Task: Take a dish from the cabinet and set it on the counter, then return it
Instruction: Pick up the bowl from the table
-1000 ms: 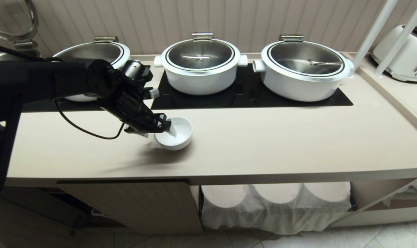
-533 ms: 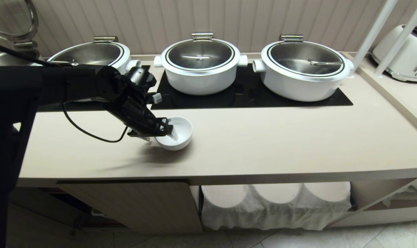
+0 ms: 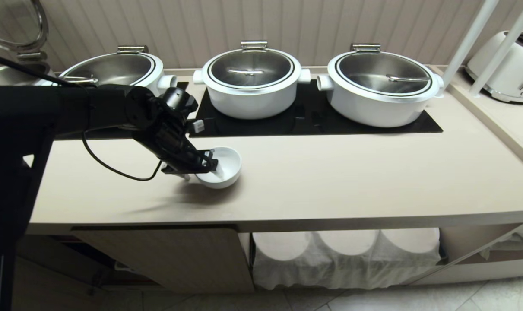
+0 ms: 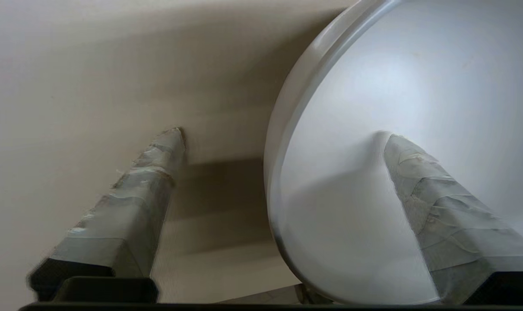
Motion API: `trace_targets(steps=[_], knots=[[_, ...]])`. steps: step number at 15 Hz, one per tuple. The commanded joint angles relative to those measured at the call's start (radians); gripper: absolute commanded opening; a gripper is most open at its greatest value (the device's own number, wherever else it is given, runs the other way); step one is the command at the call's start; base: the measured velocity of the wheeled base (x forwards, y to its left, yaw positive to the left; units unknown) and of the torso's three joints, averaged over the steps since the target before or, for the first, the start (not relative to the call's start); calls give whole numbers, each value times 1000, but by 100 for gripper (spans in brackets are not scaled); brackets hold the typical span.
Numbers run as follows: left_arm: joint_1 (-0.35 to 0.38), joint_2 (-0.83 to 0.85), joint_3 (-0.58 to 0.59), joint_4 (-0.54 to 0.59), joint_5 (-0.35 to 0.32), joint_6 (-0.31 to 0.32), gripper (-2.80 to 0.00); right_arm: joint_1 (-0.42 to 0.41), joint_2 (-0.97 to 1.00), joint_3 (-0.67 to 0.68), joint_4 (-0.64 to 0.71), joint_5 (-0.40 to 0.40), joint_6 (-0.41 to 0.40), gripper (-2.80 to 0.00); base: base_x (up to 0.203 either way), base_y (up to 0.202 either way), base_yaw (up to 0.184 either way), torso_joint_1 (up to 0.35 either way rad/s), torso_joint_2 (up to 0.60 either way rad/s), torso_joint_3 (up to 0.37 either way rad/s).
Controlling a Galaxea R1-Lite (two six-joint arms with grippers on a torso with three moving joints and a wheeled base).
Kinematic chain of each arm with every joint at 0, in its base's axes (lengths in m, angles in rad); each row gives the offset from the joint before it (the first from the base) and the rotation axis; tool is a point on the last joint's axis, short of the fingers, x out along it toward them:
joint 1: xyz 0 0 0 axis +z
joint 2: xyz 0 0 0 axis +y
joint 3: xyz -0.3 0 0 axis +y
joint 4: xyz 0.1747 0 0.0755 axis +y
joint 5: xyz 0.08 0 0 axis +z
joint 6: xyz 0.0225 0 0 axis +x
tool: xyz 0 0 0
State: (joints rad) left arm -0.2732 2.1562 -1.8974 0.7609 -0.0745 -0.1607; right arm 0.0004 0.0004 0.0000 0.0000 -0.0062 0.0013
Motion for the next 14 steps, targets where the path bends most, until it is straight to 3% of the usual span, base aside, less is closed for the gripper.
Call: trace_targets(steps=[1,7,11,14], knots=[[0,5,0,5,1,-10,-280,0,0,0,0,0,0,-280,0,0,0,0,0,0],[5,13,-5,2,1,-18,-280,1,0,0,0,0,0,-280,0,0,0,0,0,0],[2,4,-5,3,1,-100,-280,0,0,0,0,0,0,-280,0,0,0,0,0,0],[3,-8,-1,5,1,-119,-280,0,0,0,0,0,0,-280,0,0,0,0,0,0]])
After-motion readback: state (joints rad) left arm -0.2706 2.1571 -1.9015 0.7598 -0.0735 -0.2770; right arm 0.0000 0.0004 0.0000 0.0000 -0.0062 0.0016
